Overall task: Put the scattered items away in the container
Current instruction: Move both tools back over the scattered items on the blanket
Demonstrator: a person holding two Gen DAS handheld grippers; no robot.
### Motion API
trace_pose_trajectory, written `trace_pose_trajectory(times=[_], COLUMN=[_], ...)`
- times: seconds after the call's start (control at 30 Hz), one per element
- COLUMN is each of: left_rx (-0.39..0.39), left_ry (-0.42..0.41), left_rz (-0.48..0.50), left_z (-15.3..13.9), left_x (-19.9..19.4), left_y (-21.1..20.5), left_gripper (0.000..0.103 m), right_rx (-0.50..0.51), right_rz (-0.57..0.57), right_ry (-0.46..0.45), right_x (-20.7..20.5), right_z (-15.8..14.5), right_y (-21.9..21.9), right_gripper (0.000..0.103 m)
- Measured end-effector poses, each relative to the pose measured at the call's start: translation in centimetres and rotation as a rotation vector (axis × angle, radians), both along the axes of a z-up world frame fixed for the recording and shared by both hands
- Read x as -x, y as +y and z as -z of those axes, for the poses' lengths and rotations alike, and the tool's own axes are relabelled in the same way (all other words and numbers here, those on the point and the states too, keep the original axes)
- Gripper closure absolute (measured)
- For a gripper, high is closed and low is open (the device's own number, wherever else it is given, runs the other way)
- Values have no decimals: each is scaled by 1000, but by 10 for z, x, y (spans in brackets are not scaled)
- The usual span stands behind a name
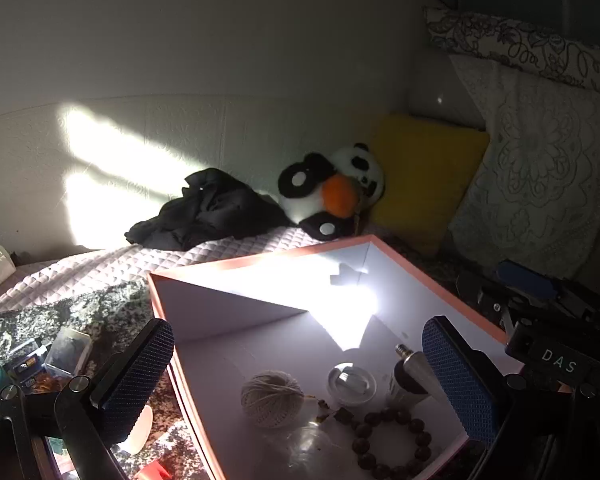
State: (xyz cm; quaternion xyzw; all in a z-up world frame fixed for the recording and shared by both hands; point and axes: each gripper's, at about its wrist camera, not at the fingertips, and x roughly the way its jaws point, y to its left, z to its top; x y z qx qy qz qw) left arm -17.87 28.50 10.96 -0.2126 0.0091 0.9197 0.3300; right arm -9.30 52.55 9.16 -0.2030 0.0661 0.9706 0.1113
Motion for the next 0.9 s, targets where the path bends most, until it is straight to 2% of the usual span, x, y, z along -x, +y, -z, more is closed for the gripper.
trace_pose_trajectory(times=[0.07, 0.13, 0.2, 0.27, 0.4, 0.5, 0.63, 0.77, 0.9], left_rx=[4, 46, 82, 78, 94, 81, 127, 192, 191], left_ry=[33, 35, -25, -128, -243, -306, -349, -356, -367], left_rz=[-24, -62, -91, -104, -303, -393, -434, -395, -325], left_z=[1, 6, 16, 32, 65, 87, 113, 132, 142], left_x=[-11, -19, -20, -16, -6, 1, 14, 26, 40], left_y=[-30, -61, -97, -141, -227, -275, -298, -291, -279], left_gripper=[1, 1, 1, 1, 1, 1, 1, 1, 1], right_rx=[-10, -20, -29, -44, -93, -116, -97, -60, -99], right_rz=[-21, -54, -95, -148, -269, -362, -453, -506, -454], right_ry=[10, 20, 30, 35, 40, 31, -41, -162, -296], right_x=[0, 0, 1, 2, 7, 14, 33, 61, 84], right_z=[-3, -6, -9, -11, -8, -1, 22, 59, 95], right_y=[-13, -33, -55, -84, -148, -195, -244, -281, -302], right_gripper=[35, 34, 32, 29, 22, 18, 16, 16, 16])
